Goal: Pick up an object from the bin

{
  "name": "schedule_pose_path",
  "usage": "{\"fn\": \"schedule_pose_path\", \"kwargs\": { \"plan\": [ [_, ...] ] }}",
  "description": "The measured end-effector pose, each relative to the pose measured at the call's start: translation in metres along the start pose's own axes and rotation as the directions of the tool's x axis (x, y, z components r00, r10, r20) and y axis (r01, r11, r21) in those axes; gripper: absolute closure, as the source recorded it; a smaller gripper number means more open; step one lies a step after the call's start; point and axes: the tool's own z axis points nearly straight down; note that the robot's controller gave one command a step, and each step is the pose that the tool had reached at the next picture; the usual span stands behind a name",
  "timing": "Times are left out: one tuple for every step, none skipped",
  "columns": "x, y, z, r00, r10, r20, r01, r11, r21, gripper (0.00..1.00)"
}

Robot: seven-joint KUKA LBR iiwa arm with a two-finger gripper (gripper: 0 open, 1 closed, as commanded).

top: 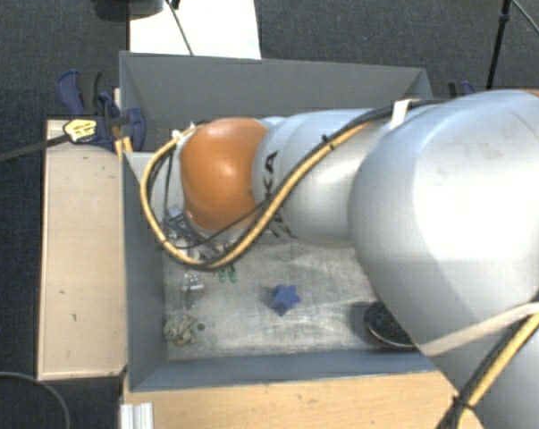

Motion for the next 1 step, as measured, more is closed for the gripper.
{"fn": "schedule_pose_path", "kwargs": {
  "plan": [
    [-0.0053, 0.0023, -0.01, 1.0, 0.006, 0.018, -0.006, 1.0, -0.007, 1.0]
  ]
}}
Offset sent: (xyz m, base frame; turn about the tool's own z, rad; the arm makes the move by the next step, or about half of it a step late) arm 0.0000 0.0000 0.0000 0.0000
